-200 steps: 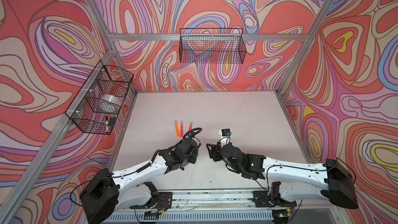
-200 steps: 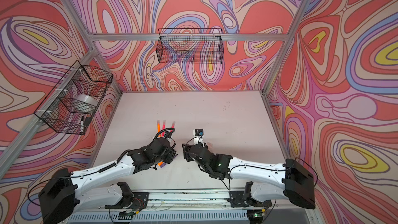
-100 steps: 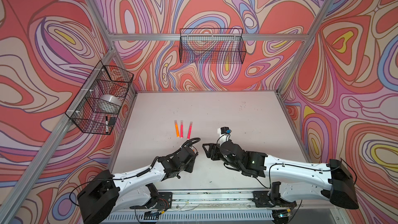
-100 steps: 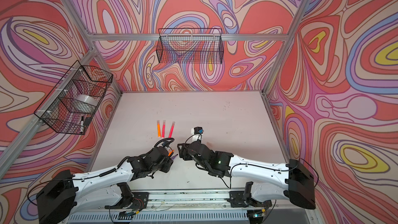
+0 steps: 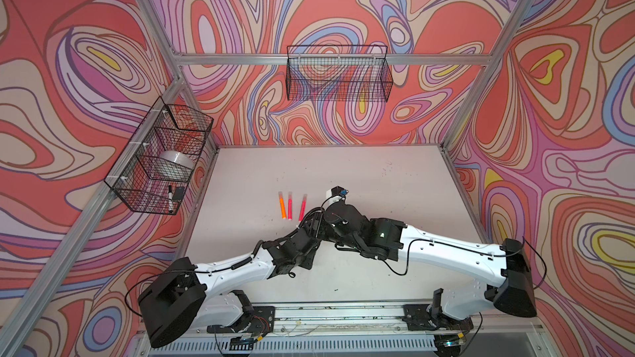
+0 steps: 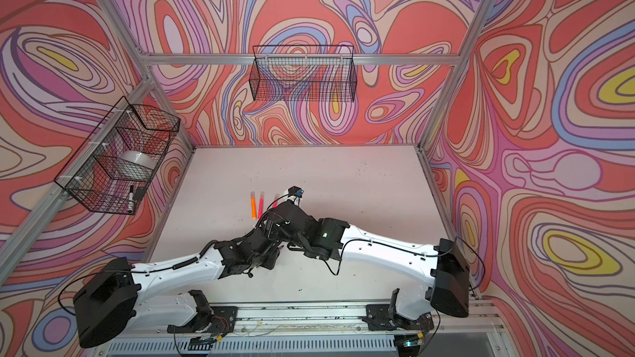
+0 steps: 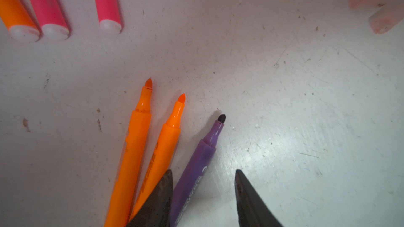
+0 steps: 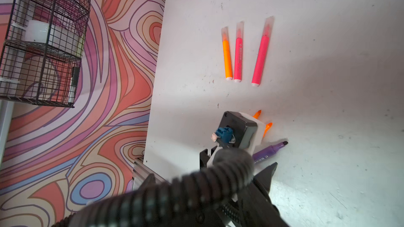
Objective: Insert pens into pen caps
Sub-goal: Pick up the pen from the bottom-center of the table.
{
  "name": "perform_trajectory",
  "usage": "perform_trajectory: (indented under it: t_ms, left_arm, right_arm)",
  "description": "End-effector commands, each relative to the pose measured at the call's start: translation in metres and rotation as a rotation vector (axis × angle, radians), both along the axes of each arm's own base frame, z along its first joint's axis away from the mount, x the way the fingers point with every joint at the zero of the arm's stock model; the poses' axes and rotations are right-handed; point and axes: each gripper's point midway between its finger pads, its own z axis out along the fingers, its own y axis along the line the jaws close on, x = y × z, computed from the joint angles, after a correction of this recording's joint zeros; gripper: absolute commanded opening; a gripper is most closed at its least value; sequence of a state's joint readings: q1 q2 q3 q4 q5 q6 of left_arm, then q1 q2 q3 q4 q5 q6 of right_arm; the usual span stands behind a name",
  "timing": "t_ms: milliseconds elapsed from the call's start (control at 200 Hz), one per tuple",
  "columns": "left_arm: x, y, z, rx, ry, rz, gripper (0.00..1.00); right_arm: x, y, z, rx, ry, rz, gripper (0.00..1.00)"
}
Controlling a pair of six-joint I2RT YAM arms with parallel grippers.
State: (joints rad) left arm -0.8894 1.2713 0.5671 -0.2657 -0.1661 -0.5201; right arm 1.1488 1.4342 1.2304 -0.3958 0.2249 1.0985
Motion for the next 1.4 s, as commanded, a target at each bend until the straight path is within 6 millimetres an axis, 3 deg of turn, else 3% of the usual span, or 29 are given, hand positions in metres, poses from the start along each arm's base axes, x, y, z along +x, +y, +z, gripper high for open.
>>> perform_trajectory:
  t_ms: [0, 90, 150, 265, 401, 486, 826, 1051, 1167, 1397]
  left_arm:
    - [-0.001, 0.004, -0.003, 0.070, 0.015, -0.008, 0.48]
    - [-0.002, 0.004, -0.003, 0.074, 0.017, -0.011, 0.48]
    - [-0.002, 0.004, -0.003, 0.075, 0.016, -0.011, 0.48]
    - [-0.004, 0.003, -0.007, 0.085, 0.022, -0.014, 0.48]
    - [-0.005, 0.002, -0.013, 0.124, 0.030, -0.018, 0.48]
    - [-0.006, 0.000, -0.016, 0.143, 0.035, -0.029, 0.46]
    - [-0.007, -0.003, -0.020, 0.167, 0.038, -0.043, 0.23]
    - [-0.007, -0.006, -0.022, 0.176, 0.039, -0.051, 0.21]
    - [-0.009, -0.006, -0.023, 0.183, 0.042, -0.056, 0.26]
    - [-0.010, -0.008, -0.024, 0.188, 0.044, -0.064, 0.26]
  right_arm:
    - [-0.005, -0.030, 0.008, 0.023, -0.040, -0.065, 0.82]
    - [-0.006, -0.047, 0.004, 0.093, -0.093, -0.079, 0.87]
    - [-0.005, -0.074, -0.007, 0.022, -0.077, -0.138, 0.87]
    - [-0.009, -0.121, -0.006, -0.032, -0.110, -0.228, 0.86]
    - [-0.015, -0.133, 0.005, 0.027, -0.227, -0.179, 0.83]
    - [-0.012, -0.148, 0.000, -0.064, -0.213, -0.226, 0.81]
    - [-0.006, -0.152, -0.007, -0.144, -0.211, -0.256, 0.81]
    - [-0.006, -0.154, -0.007, -0.147, -0.210, -0.267, 0.82]
    - [-0.006, -0.155, -0.006, -0.142, -0.211, -0.268, 0.82]
    - [-0.008, -0.159, -0.005, -0.132, -0.213, -0.273, 0.83]
